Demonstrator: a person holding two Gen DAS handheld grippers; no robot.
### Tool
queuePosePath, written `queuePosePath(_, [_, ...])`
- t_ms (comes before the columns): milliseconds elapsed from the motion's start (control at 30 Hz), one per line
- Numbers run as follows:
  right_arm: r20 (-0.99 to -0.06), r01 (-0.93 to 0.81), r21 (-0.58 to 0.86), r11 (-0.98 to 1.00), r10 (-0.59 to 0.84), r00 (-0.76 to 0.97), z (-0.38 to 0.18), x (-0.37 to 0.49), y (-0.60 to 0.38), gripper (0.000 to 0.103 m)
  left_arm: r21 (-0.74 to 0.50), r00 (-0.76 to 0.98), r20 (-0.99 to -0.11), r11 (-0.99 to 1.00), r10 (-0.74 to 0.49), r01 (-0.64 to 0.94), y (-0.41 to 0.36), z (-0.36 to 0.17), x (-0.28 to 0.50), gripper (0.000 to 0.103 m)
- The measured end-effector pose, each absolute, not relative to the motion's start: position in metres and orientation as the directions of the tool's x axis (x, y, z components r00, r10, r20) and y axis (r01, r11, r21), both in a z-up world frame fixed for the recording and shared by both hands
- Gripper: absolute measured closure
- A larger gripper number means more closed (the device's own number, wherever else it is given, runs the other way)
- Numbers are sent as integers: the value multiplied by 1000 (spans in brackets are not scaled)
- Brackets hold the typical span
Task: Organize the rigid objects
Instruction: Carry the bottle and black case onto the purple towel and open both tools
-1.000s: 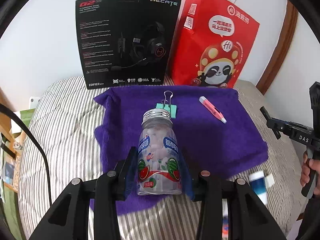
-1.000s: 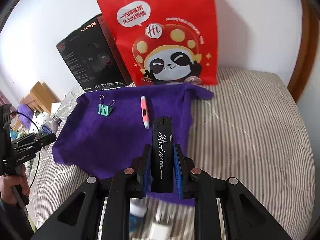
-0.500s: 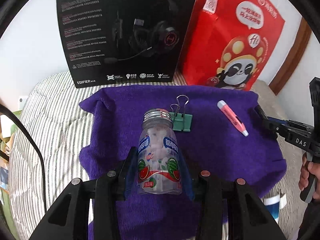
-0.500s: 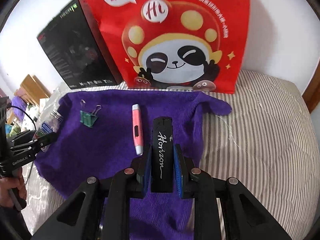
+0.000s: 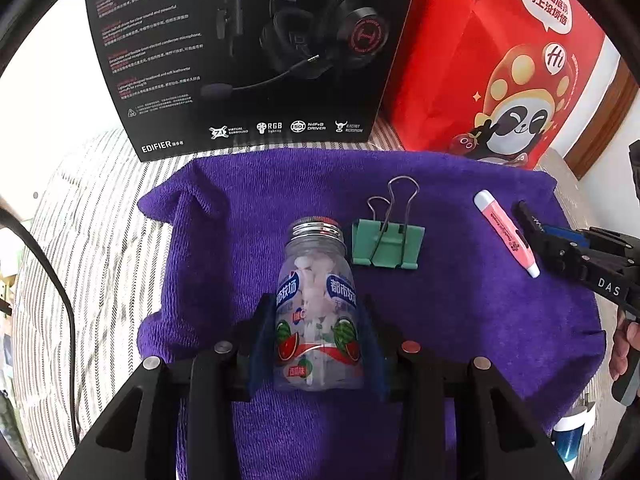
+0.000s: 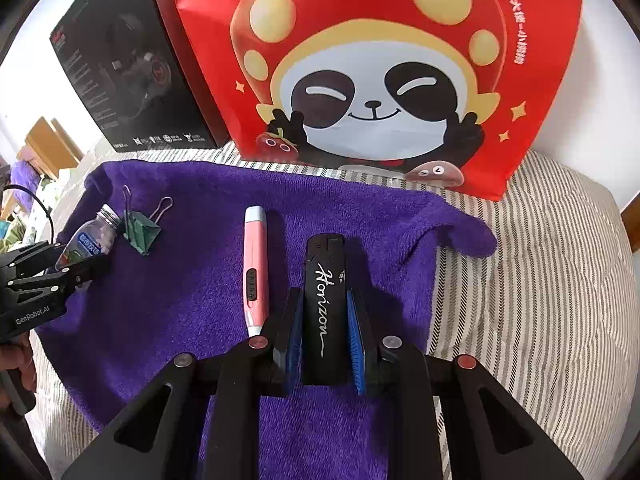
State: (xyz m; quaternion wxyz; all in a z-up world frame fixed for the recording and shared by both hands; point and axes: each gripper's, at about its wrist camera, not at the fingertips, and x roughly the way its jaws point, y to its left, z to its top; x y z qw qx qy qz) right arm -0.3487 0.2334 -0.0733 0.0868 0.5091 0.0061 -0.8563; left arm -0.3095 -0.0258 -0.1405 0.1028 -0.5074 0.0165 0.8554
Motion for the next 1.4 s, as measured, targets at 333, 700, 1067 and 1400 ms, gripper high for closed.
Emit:
queuePosePath(333, [-881,210,22,-977,-119,-457,-81,-351,227,81,14,-471,-876,-972,100,-233,-14,-143,-309,63])
queuePosePath(700, [-899,277,6,-961,-126,-419,-83,-356,223,81,6,-456,-883,-970,109,-244,-14,-142,-304,59])
queuePosePath(1067, [-915,288,19,-957,-133,-381,-79,-341,222,59,-11,-410,-906,-974,105,-225,-19,-141,-286,30])
queuePosePath(1400, [-847,198,92,-976,-182,-500,-21,-265,247,15,-31,-475,-870,-976,131,-213,-19,-100,-229,6])
